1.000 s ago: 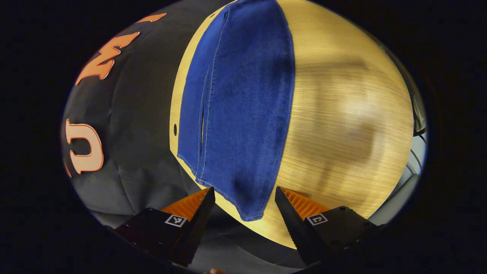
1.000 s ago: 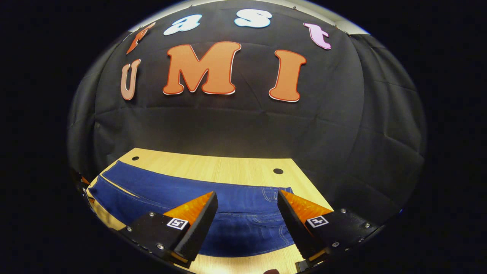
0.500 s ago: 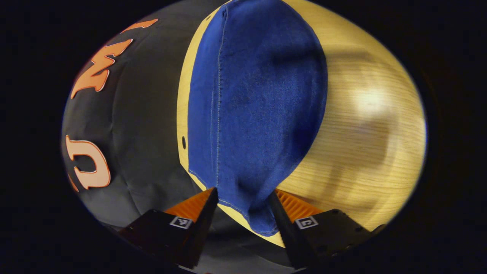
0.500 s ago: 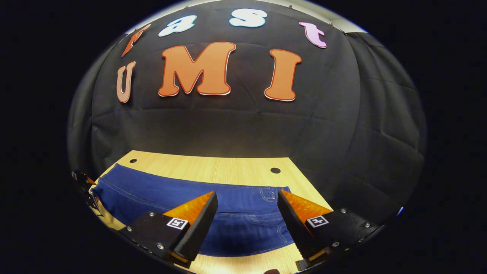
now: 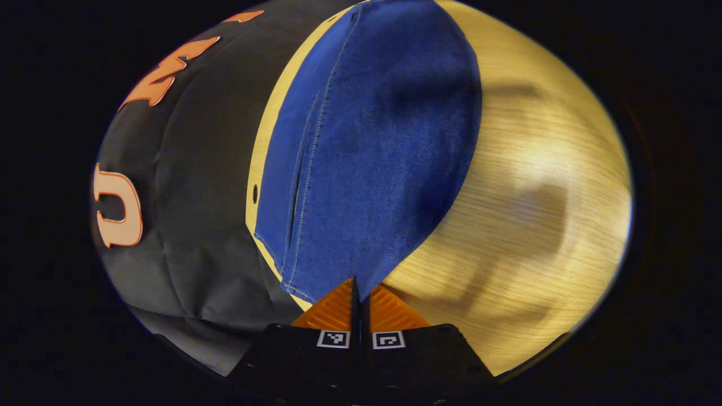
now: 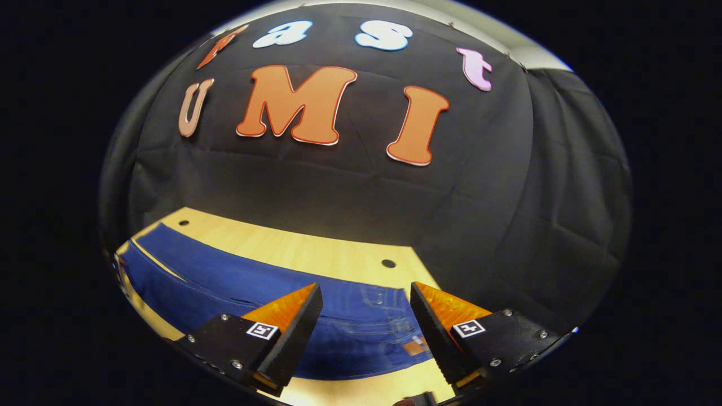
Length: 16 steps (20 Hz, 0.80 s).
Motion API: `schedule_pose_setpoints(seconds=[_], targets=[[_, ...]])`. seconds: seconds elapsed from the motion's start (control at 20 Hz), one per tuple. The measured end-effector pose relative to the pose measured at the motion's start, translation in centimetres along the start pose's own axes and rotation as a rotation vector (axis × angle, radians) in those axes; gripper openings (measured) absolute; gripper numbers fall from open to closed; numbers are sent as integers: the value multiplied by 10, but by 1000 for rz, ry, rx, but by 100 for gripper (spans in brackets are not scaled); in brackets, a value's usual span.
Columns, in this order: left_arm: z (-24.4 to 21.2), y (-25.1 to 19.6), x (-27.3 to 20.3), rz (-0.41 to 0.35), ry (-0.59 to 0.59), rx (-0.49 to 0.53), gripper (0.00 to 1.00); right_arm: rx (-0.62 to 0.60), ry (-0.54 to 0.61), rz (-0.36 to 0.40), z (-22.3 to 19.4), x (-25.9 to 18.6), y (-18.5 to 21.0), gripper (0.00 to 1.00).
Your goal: Grasp the waist and the cuffs of the jeans and fold them to make the two legs overlap; first hold the waist and fold one-third of the jeans toward the cuffs, then hold the cuffs and fold the remaining one-third in the same direction to finish folding.
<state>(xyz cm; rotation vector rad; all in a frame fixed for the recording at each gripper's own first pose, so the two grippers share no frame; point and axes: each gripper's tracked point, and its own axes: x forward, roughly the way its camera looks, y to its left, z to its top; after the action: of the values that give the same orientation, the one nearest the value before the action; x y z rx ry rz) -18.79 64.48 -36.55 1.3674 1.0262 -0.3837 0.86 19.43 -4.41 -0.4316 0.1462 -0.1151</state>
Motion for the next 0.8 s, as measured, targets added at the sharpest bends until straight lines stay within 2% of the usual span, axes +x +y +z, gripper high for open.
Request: schedule_pose_setpoints(seconds=[0.15, 0.25, 0.35, 0.5, 0.6, 0.8], targets=[[1, -3, 0, 7, 21, 67, 1, -304, -41, -33, -12, -1, -32, 97], [1, -5, 4, 16, 34, 63, 1, -468, -7, -13, -40, -4, -45, 97], [1, -5, 4, 24, 44, 43, 0, -590, 43, 37, -80, -7, -50, 98], [0, -5, 2, 25, 59, 54, 0, -857, 78, 107, -127, -12, -54, 97], [0, -5, 2, 24, 69, 65, 0, -1003, 90, 185, -158, -13, -46, 98], [-1, -5, 3, 23, 85, 83, 0, -1142, 102, 328, -201, 0, -25, 97]])
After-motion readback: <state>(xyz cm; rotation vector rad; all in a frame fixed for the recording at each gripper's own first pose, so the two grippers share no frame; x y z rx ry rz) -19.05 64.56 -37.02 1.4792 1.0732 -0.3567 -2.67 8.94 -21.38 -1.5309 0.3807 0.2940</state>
